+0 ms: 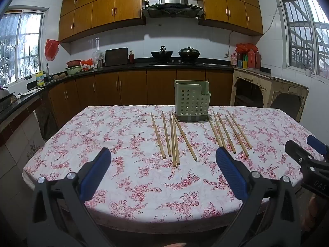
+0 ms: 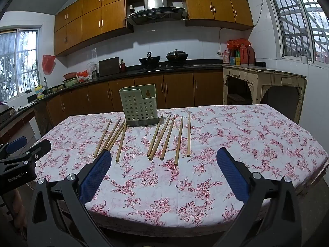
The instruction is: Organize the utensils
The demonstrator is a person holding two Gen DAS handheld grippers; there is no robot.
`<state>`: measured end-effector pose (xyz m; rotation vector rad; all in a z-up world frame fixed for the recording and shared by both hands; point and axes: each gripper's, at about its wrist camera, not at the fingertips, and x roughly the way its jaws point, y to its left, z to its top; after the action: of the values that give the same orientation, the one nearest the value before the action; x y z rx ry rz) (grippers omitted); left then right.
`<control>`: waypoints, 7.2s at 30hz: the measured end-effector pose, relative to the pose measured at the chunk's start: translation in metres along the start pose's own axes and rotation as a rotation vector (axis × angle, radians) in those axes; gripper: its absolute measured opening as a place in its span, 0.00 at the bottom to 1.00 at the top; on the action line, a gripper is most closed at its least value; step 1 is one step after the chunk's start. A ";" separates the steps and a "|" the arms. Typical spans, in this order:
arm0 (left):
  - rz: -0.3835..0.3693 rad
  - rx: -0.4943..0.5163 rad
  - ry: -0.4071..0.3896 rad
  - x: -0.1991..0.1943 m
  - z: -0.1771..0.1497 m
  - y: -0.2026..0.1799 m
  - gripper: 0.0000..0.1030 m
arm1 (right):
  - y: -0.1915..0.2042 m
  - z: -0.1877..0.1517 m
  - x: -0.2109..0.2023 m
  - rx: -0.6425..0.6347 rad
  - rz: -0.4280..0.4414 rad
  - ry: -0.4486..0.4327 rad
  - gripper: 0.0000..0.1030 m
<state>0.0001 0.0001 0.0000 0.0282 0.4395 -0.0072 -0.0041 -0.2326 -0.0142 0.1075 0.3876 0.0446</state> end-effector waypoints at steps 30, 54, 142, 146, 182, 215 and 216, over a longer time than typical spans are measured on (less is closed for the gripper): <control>-0.001 0.000 0.003 0.000 0.000 0.000 0.96 | -0.003 0.000 0.003 0.001 0.000 -0.001 0.98; 0.000 0.001 0.004 0.000 -0.001 0.000 0.96 | -0.002 -0.003 0.002 0.003 0.001 0.001 0.98; -0.043 -0.049 0.524 0.273 0.021 0.030 0.09 | -0.076 0.014 0.245 0.094 -0.146 0.484 0.07; -0.016 -0.080 0.521 0.287 0.026 0.044 0.08 | -0.079 0.019 0.259 0.103 -0.157 0.483 0.07; -0.046 -0.059 0.470 0.276 0.022 0.072 0.08 | -0.092 0.018 0.244 0.118 -0.172 0.431 0.07; -0.063 -0.064 0.113 0.185 0.176 0.088 0.08 | -0.091 0.171 0.161 0.139 -0.106 0.020 0.07; -0.067 -0.060 0.103 0.183 0.180 0.088 0.08 | -0.090 0.179 0.159 0.142 -0.095 0.013 0.07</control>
<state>0.2432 0.0830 0.0878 -0.0457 0.5431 -0.0589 0.2133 -0.3285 0.0805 0.2285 0.4079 -0.0762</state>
